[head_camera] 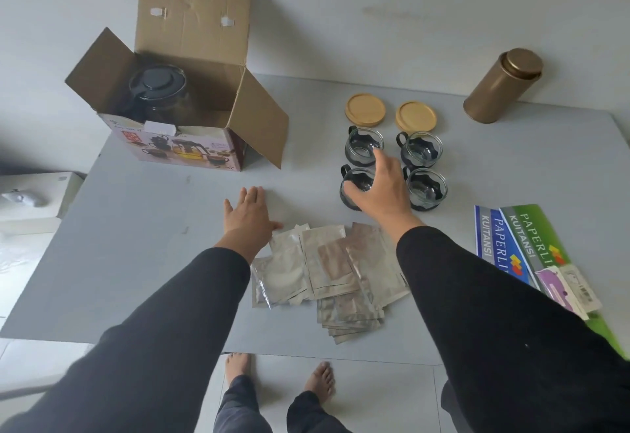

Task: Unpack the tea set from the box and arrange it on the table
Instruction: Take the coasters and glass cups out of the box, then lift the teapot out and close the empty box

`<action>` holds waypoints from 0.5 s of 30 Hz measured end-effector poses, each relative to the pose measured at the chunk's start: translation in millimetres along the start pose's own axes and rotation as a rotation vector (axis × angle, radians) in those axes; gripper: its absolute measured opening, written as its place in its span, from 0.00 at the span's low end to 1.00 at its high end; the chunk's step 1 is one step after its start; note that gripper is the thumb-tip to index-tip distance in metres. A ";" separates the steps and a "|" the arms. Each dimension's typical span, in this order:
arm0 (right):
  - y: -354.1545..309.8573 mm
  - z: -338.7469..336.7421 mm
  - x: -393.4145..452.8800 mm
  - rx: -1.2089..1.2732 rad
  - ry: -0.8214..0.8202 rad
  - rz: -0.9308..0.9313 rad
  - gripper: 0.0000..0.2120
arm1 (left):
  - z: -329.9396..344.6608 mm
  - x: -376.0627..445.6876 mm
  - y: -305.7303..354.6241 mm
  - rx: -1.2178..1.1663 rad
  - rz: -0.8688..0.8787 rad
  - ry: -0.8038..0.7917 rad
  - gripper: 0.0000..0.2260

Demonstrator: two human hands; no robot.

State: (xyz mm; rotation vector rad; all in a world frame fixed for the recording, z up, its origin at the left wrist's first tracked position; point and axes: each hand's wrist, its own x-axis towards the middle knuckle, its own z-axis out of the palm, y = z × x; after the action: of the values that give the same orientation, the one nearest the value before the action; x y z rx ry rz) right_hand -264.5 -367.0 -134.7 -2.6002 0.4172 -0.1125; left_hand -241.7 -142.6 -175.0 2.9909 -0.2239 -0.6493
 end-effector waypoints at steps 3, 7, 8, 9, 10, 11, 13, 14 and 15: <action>-19.0 -9.7 5.5 0.034 0.045 -0.066 0.30 | -10.5 -7.8 -3.3 -0.063 0.039 0.086 0.34; -58.3 -17.7 14.0 0.077 0.032 -0.164 0.23 | -49.2 -16.8 -16.6 -0.124 0.065 0.305 0.23; -70.3 -19.2 15.6 0.080 0.020 -0.180 0.23 | -60.3 -18.1 -22.0 -0.149 0.067 0.359 0.21; -82.4 -19.8 17.8 0.088 0.011 -0.198 0.23 | -70.6 -18.4 -28.6 -0.178 0.071 0.407 0.19; -94.8 -19.6 20.0 0.097 0.010 -0.219 0.22 | -80.6 -17.8 -36.0 -0.208 0.078 0.449 0.17; -106.9 -17.9 22.6 0.103 0.009 -0.241 0.22 | -89.9 -15.9 -44.3 -0.232 0.082 0.488 0.16; -133.3 -14.2 27.7 0.111 -0.007 -0.268 0.20 | -108.5 -10.1 -64.1 -0.261 0.082 0.564 0.16; -147.4 -11.9 30.5 0.112 -0.021 -0.277 0.19 | -117.8 -5.4 -74.8 -0.272 0.075 0.597 0.16; -161.3 -7.3 34.0 0.112 -0.041 -0.285 0.18 | -126.5 0.4 -85.9 -0.283 0.060 0.622 0.16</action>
State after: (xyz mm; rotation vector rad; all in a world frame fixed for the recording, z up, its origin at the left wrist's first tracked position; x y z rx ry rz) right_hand -189.5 -247.6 -49.1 -2.5314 0.0229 -0.1736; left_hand -177.7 -52.8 -69.0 2.7269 -0.1591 0.2479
